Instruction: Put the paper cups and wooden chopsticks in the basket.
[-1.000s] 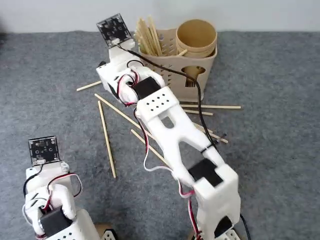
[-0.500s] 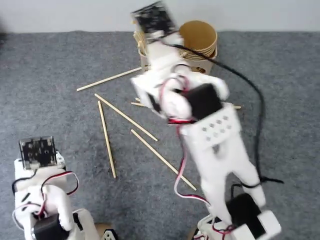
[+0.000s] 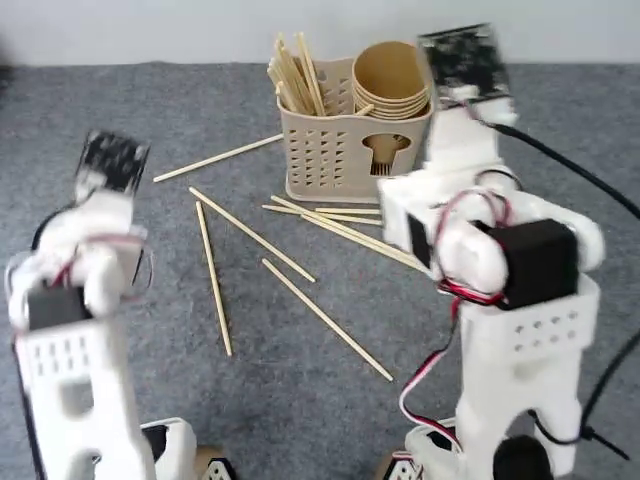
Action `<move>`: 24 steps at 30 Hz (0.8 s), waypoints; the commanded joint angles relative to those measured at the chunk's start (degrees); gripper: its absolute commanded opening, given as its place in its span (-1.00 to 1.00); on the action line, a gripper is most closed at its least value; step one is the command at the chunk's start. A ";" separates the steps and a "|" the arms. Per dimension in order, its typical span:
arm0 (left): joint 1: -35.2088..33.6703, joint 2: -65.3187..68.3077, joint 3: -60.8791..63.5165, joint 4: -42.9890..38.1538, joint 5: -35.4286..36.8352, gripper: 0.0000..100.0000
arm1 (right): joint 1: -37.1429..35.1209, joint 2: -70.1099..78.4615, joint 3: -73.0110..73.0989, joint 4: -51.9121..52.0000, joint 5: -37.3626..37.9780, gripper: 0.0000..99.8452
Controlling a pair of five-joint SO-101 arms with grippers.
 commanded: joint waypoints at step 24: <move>1.23 98.29 -89.89 1.67 -10.55 -0.58 | 3.82 -41.98 54.86 -23.43 0.26 -0.63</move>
